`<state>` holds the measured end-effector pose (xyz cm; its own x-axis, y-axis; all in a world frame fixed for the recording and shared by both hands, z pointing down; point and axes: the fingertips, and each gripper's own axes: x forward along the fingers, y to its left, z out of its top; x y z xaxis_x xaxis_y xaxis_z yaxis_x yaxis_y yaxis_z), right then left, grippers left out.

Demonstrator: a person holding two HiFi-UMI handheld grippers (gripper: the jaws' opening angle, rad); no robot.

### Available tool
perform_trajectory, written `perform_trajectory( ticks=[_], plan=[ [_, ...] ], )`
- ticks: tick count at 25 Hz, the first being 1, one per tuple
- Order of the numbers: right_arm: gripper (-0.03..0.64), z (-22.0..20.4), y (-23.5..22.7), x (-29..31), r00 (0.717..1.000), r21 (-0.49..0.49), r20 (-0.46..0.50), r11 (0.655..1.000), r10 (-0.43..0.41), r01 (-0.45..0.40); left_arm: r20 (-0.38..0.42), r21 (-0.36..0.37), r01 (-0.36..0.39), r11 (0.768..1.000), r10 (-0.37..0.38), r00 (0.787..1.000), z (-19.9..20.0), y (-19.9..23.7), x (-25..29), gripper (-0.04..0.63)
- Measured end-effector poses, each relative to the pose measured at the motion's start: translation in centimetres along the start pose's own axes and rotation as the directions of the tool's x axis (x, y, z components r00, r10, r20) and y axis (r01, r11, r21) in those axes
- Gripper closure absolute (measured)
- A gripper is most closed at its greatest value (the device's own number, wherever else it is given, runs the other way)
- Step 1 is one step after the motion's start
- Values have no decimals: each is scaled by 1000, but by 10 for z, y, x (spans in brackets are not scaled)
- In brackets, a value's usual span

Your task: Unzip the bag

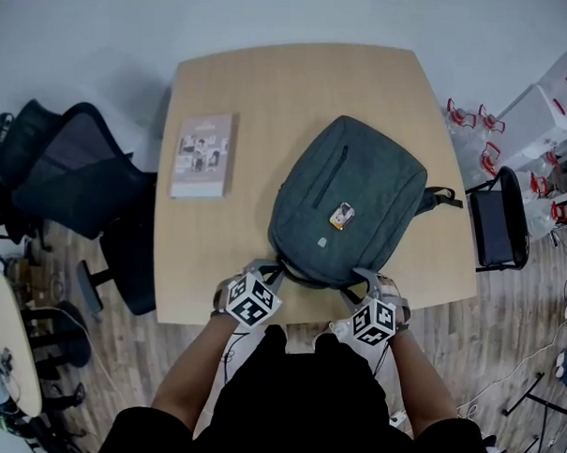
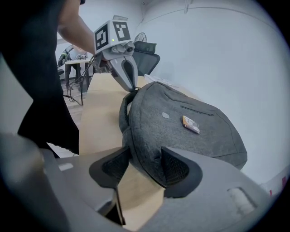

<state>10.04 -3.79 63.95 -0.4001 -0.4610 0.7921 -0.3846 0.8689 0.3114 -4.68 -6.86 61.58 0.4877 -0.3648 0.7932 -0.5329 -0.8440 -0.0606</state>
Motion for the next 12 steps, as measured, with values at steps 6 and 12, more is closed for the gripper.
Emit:
perform_trajectory(
  ticks=[6, 12],
  plan=[
    [391, 14, 0, 5, 999, 105, 8, 994, -33, 32, -9, -19, 18, 1000, -18, 1000, 0, -12, -1, 568],
    [390, 38, 7, 16, 997, 191, 52, 980, -61, 50, -12, -62, 17, 998, -18, 1000, -4, -16, -4, 568]
  ],
)
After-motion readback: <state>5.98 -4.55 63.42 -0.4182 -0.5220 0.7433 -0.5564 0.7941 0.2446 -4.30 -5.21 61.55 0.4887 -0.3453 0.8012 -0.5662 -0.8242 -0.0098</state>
